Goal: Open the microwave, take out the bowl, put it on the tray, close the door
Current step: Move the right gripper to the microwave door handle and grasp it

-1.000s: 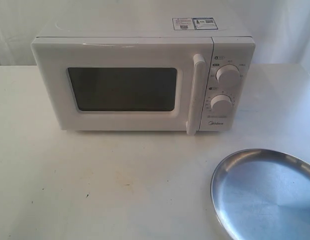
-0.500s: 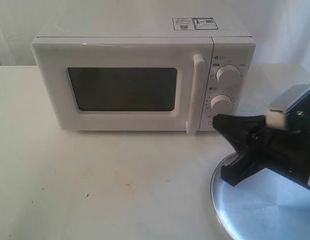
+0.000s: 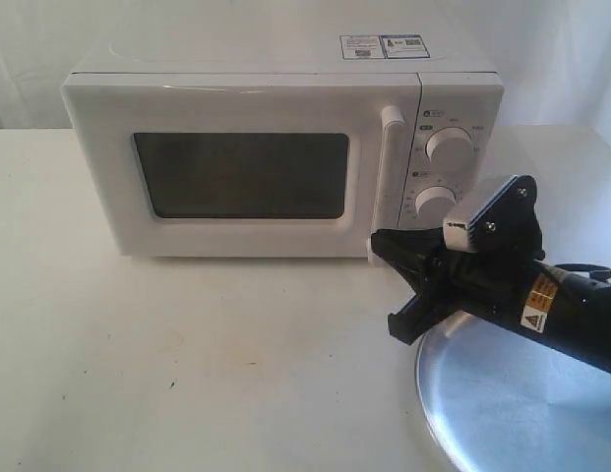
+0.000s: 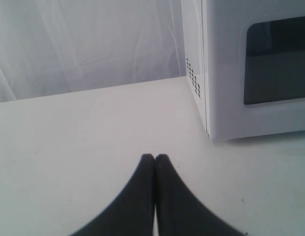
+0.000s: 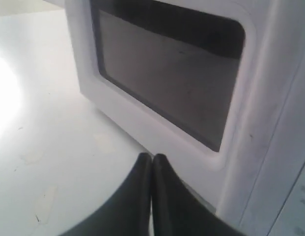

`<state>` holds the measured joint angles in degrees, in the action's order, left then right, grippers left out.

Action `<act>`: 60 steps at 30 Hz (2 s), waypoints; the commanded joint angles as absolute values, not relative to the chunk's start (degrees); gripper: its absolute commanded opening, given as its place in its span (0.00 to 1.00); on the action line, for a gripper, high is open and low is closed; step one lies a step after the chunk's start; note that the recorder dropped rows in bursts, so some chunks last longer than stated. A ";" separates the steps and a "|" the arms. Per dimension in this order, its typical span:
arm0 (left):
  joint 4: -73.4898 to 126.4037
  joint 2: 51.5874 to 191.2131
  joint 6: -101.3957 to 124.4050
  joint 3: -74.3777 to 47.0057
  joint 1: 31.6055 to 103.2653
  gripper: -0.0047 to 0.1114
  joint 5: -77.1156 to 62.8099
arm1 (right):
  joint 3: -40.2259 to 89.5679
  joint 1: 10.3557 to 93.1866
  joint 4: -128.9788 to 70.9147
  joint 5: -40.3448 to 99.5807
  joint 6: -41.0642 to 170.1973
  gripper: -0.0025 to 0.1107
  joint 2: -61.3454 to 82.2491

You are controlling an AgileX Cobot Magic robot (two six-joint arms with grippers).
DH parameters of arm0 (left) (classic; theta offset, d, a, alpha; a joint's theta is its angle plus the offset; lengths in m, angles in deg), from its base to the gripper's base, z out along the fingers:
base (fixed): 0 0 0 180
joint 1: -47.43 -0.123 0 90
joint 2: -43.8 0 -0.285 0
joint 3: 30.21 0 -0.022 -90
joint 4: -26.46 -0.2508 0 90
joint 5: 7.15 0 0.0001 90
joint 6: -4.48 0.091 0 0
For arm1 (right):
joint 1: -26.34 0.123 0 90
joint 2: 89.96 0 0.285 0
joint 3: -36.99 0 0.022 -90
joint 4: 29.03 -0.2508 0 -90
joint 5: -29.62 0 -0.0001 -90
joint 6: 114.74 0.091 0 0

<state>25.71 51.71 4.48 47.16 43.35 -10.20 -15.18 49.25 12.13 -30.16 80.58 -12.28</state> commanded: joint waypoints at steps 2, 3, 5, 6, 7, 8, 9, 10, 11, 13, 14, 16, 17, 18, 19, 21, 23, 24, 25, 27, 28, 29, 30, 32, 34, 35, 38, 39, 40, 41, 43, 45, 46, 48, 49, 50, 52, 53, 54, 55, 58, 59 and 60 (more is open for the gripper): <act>26.06 51.59 4.48 47.01 43.47 0.04 -10.15 | -13.59 42.06 17.43 -33.65 87.04 0.02 -12.44; 26.06 51.59 4.48 47.01 43.47 0.04 -10.15 | -13.47 40.38 19.67 -33.98 88.93 0.02 -12.44; 26.06 51.59 4.48 47.01 43.47 0.04 -10.15 | -13.28 37.94 26.28 -36.81 90.15 0.02 -12.44; 26.06 51.59 4.48 47.01 43.47 0.04 -10.15 | -12.88 37.10 29.20 -38.32 90.54 0.02 -12.44; 26.06 51.59 4.48 47.01 43.47 0.04 -10.15 | -12.39 36.81 30.59 -38.70 91.54 0.02 -12.44; 26.06 51.59 4.48 47.01 43.47 0.04 -10.15 | -12.07 36.81 30.72 -38.58 92.64 0.02 -12.44; 26.06 51.59 4.48 47.01 43.47 0.04 -10.15 | -11.36 36.81 30.72 -37.83 92.64 0.02 -12.44; 26.06 51.59 4.48 47.01 43.47 0.04 -10.15 | -10.66 36.81 30.86 -36.75 92.64 0.02 -12.44; 26.06 51.59 4.48 47.01 43.47 0.04 -10.15 | -9.97 36.81 31.16 -36.08 92.64 0.02 -12.44; 26.06 51.59 4.48 47.01 43.47 0.04 -10.15 | -8.49 36.81 31.93 -34.29 92.64 0.02 -12.53; 26.06 51.59 4.48 47.01 43.47 0.04 -10.15 | -7.73 36.81 32.85 -33.48 92.64 0.02 -12.68; 26.06 51.59 4.48 47.01 43.47 0.04 -10.15 | -5.77 36.81 35.15 -30.42 92.78 0.02 -12.79; 26.06 51.59 4.48 47.01 43.47 0.04 -10.15 | -5.18 36.81 35.32 -28.83 93.08 0.02 -12.83; 26.06 51.59 4.48 47.01 43.47 0.04 -10.15 | -4.59 36.81 35.19 -27.75 93.69 0.02 -12.98; 26.06 51.59 4.48 47.01 43.47 0.04 -10.15 | -4.07 36.81 35.06 -27.35 94.29 0.02 -13.32; 26.06 51.59 4.48 47.01 43.47 0.04 -10.15 | -3.69 36.70 34.80 -27.35 94.57 0.02 -13.57; 26.06 51.59 4.48 47.01 43.47 0.04 -10.15 | -3.58 36.70 33.20 -27.19 94.62 0.02 -13.81; 26.06 51.59 4.48 47.01 43.47 0.04 -10.15 | -3.58 36.70 32.16 -26.64 94.62 0.02 -13.93; 26.06 51.59 4.48 47.01 43.47 0.04 -10.15 | -3.58 36.70 31.10 -25.62 94.62 0.02 -13.93; 26.06 51.59 4.48 47.01 43.47 0.04 -10.15 | -3.58 36.70 30.16 -23.72 94.51 0.04 -13.93; 26.06 51.59 4.48 47.01 43.47 0.04 -10.15 | -3.58 36.70 30.15 -23.31 94.21 0.07 -14.02; 26.06 51.59 4.48 47.01 43.47 0.04 -10.15 | -3.58 36.70 30.15 -23.32 93.77 0.11 -14.15; 26.06 51.59 4.48 47.01 43.47 0.04 -10.15 | -3.58 36.70 30.15 -23.54 93.37 0.15 -14.40; 26.06 51.59 4.48 47.01 43.47 0.04 -10.15 | -3.33 36.70 30.15 -24.07 92.68 0.29 -15.19; 26.06 51.59 4.48 47.01 43.47 0.04 -10.15 | -2.73 36.70 30.15 -25.06 92.60 0.43 -16.24; 26.06 51.59 4.48 47.01 43.47 0.04 -10.15 | -2.36 36.70 30.32 -25.58 92.60 0.46 -16.90; 26.06 51.59 4.48 47.01 43.47 0.04 -10.15 | -1.53 36.70 32.29 -27.17 92.60 0.46 -18.12; 26.06 51.59 4.48 47.01 43.47 0.04 -10.15 | -1.29 36.70 33.04 -27.77 92.60 0.45 -18.33; 26.06 51.59 4.48 47.01 43.47 0.04 -10.15 | -0.90 36.70 33.95 -28.85 92.60 0.45 -18.46; 26.06 51.59 4.48 47.01 43.47 0.04 -10.15 | -0.77 36.70 34.24 -29.30 92.60 0.45 -18.56; 26.06 51.59 4.48 47.01 43.47 0.04 -10.15 | -0.63 36.70 33.79 -30.53 92.46 0.45 -18.56; 26.06 51.59 4.48 47.01 43.47 0.04 -10.15 | -0.11 36.70 33.66 -30.37 92.46 0.45 -18.56; 26.06 51.59 4.48 47.01 43.47 0.04 -10.15 | 0.01 36.70 33.76 -30.37 92.46 0.45 -18.56; 26.06 51.59 4.48 47.01 43.47 0.04 -10.15 | 0.52 36.70 34.03 -30.49 92.46 0.44 -18.56; 26.06 51.59 4.48 47.01 43.47 0.04 -10.15 | 0.80 36.70 34.03 -30.49 92.46 0.44 -18.56; 26.06 51.59 4.48 47.01 43.47 0.04 -10.15 | 1.10 36.70 34.13 -30.49 92.46 0.44 -18.56; 26.06 51.59 4.48 47.01 43.47 0.04 -10.15 | 1.87 36.70 35.41 -30.49 93.52 0.44 -18.56; 26.06 51.59 4.48 47.01 43.47 0.04 -10.15 | 2.48 36.70 36.73 -30.49 94.46 0.44 -18.56; 26.06 51.59 4.48 47.01 43.47 0.04 -10.15 | 3.10 36.70 38.03 -30.49 95.90 0.44 -18.56; 26.06 51.59 4.48 47.01 43.47 0.04 -10.15 | 3.76 36.70 38.82 -30.49 97.17 0.44 -18.56; 26.06 51.59 4.48 47.01 43.47 0.04 -10.15 | 5.12 37.26 38.97 -30.16 98.50 0.44 -19.34; 26.06 51.59 4.48 47.01 43.47 0.04 -10.15 | 6.01 37.79 38.97 -29.95 98.50 0.44 -20.46; 26.06 51.59 4.48 47.01 43.47 0.04 -10.15 | 6.59 38.02 38.83 -29.95 98.50 0.44 -21.23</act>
<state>25.71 51.71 4.48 47.16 43.35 -10.20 5.29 37.45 38.30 -29.44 97.63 -19.67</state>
